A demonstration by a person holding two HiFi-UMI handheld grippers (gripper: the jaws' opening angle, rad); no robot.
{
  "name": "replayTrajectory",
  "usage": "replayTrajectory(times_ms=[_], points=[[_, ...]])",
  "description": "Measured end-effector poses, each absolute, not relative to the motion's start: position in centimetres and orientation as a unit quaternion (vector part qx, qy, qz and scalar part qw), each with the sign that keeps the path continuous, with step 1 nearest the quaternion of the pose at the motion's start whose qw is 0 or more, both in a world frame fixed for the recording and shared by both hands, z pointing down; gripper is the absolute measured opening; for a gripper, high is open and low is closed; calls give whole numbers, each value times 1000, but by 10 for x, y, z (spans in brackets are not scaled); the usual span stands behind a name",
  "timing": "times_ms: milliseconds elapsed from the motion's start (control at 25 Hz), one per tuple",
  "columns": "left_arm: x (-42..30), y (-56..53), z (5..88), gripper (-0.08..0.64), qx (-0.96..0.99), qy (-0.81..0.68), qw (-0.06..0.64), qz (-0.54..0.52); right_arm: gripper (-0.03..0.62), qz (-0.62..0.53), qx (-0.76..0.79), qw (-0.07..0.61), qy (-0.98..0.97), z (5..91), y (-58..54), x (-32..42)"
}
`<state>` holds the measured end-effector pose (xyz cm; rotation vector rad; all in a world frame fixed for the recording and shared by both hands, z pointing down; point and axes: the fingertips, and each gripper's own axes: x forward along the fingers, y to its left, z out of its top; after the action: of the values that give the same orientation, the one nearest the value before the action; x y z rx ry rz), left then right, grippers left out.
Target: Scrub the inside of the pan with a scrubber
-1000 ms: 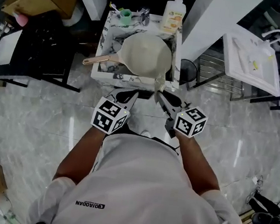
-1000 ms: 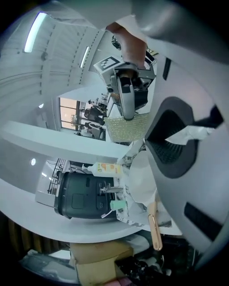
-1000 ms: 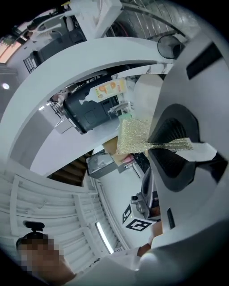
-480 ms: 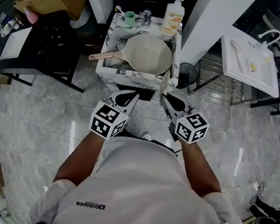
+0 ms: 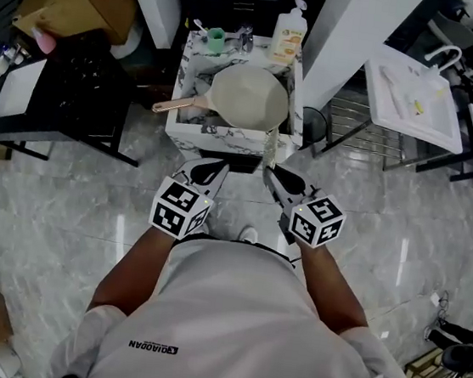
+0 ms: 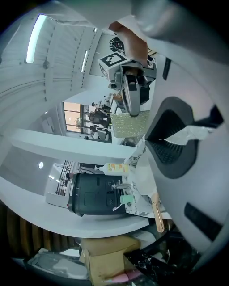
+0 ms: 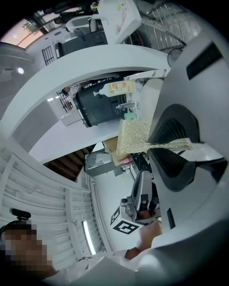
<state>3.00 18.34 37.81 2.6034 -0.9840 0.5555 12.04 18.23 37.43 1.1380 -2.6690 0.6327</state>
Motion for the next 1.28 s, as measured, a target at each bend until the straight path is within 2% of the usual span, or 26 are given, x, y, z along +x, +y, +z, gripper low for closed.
replayTrajectory(times_ms=[1280], points=[[2,182,360,14,917,-330,132,180,66,222,412,91,-879,371,190,103]])
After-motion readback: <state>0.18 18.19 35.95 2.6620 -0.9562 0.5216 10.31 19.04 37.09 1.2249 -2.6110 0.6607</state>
